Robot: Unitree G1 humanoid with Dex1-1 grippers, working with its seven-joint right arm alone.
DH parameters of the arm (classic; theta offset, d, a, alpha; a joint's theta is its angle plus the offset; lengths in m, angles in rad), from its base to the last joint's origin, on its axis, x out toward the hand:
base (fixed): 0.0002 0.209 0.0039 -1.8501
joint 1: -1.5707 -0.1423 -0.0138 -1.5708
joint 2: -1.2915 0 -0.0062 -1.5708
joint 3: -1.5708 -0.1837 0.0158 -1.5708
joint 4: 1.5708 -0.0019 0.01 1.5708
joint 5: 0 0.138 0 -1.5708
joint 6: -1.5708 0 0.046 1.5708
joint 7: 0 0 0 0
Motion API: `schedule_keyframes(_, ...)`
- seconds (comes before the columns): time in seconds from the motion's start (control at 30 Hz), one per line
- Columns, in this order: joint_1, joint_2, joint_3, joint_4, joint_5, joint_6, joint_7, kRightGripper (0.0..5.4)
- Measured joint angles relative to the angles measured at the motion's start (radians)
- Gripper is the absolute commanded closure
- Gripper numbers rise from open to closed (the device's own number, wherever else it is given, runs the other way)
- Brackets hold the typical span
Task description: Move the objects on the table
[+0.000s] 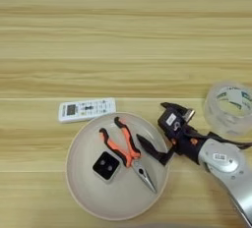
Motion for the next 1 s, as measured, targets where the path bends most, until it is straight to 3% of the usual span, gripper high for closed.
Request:
schedule_keyframes(0.27, -0.023, 0.001, -0.025, 0.048, -0.065, -0.049, -0.033, 0.03)
schedule_keyframes(0.53, -0.028, -0.001, -0.056, 0.048, -0.085, -0.049, -0.037, 0.03)
schedule_keyframes(1.0, -0.065, -0.06, -0.15, 0.076, -0.151, -0.048, -0.035, 0.03)
